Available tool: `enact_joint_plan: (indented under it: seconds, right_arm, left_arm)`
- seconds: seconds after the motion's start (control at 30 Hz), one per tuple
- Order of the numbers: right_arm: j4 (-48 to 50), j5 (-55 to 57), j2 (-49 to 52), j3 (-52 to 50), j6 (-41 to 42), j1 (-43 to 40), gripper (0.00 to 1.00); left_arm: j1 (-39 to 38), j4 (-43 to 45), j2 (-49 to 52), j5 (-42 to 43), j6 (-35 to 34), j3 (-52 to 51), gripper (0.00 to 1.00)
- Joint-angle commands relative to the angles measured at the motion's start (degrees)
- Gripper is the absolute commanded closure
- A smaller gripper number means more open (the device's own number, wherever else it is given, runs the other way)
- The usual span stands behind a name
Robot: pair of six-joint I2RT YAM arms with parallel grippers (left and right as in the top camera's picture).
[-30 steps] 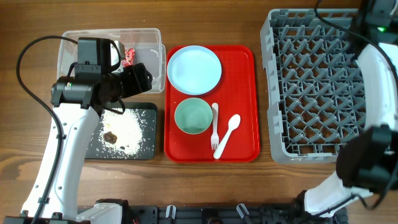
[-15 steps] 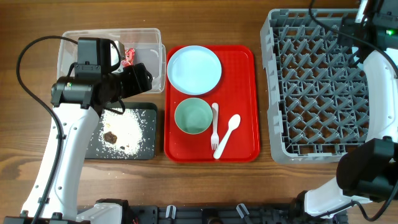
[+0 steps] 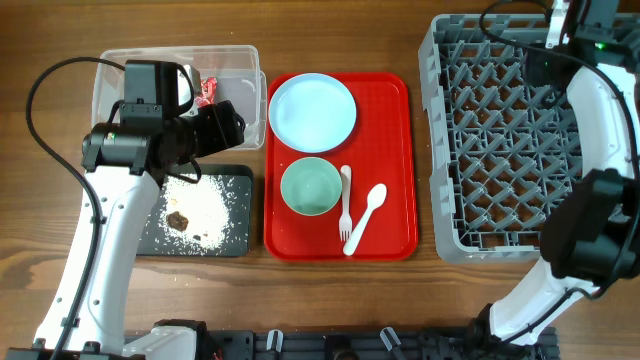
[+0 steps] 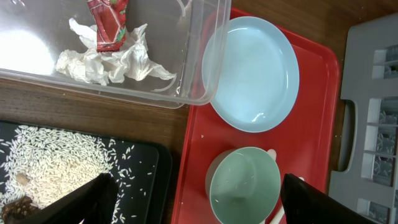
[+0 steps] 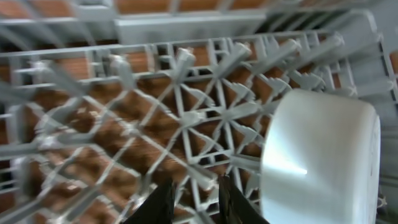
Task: Sort waste into correct bins and load items into the dishwasher rack
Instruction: 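Carry the light-blue bowl into the rack and release it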
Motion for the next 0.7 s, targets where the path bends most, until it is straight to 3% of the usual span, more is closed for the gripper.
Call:
enact_joint_plan:
  seconds: [0.0, 0.07, 0.13, 0.2, 0.47, 0.53, 0.67]
  right_arm:
    - [1.2, 2.5, 0.9, 0.0, 1.5, -2.8, 0.68]
    - [1.5, 2.5, 1.0, 0.0, 1.5, -4.0, 0.64]
    - [1.2, 5.0, 1.0, 0.0, 2.5, -5.2, 0.69]
    - [0.3, 10.8, 1.0, 0.0, 6.9, -5.9, 0.69]
    - [-1.7, 18.9, -3.5, 0.0, 11.8, -5.9, 0.70]
    - [-1.4, 15.6, -6.4, 0.0, 10.3, -5.6, 0.63]
    - [-1.9, -4.5, -11.8, 0.0, 2.8, -4.5, 0.54]
  left_arm:
    - [0.3, 0.1, -1.0, -0.3, -0.3, 0.2, 0.15]
    - [0.3, 0.1, -1.0, -0.3, -0.3, 0.2, 0.15]
    - [0.3, 0.1, -1.0, -0.3, -0.3, 0.2, 0.15]
    - [0.3, 0.1, -1.0, -0.3, -0.3, 0.2, 0.15]
    - [0.3, 0.0, -1.0, -0.3, -0.3, 0.2, 0.15]
    - [0.3, -0.1, -1.0, -0.3, -0.3, 0.2, 0.15]
    - [0.3, -0.1, -1.0, -0.3, -0.3, 0.2, 0.14]
